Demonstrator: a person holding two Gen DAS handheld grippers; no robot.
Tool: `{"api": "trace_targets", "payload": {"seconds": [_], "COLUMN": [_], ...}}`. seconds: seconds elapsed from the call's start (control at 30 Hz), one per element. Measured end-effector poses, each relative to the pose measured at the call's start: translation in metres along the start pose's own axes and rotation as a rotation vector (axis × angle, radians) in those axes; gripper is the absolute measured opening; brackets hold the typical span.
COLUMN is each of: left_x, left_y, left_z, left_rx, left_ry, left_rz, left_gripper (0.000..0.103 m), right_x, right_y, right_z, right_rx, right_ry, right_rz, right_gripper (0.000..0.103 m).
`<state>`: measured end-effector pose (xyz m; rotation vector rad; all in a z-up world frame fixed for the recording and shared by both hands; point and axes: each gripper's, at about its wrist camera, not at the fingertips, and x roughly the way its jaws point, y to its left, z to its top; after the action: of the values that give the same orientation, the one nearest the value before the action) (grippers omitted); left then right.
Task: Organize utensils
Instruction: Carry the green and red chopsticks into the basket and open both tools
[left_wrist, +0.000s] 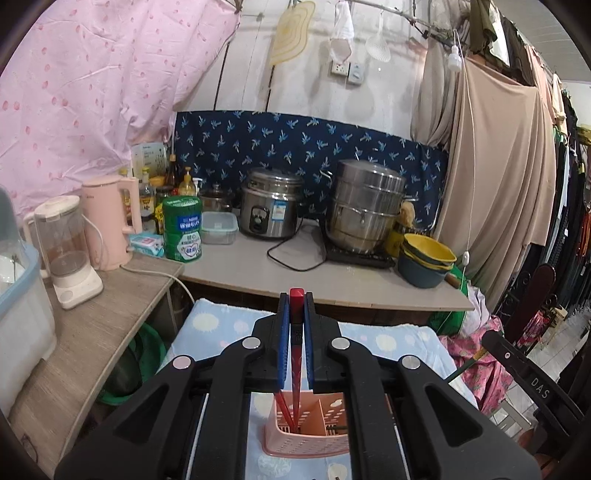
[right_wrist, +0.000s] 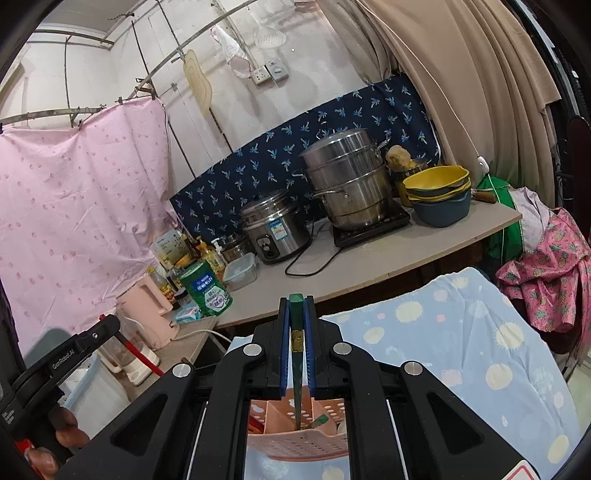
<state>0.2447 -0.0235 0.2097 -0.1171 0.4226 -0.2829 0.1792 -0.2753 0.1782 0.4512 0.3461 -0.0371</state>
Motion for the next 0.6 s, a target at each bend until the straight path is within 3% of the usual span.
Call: {"api": "trace_targets", "payload": {"seconds": [0.43,0.5,0.6], "left_x": [0.009,0.007,0.005], "left_y": [0.0,0.001,0.0], "left_z": [-0.014,-0.015,-0.017], "left_rx": [-0.001,-0.004,-0.004], "left_ry": [0.047,0.043,0.04], "left_rz": [-0.007,-0.007,0.002], "left_gripper": [0.008,0.012,0.03], "right_x": [0.014,0.012,0.009], "right_y": [0.001,0.0,-0.001], "right_z": [-0.018,-0.019,-0.02], "right_rx": [-0.015,-0.006,-0.001], "right_ry": [0.051,0.047,0.039], "right_rz": [-0.016,-0.02,-0.028], "right_gripper": [0.009,0.015,0.027]}}
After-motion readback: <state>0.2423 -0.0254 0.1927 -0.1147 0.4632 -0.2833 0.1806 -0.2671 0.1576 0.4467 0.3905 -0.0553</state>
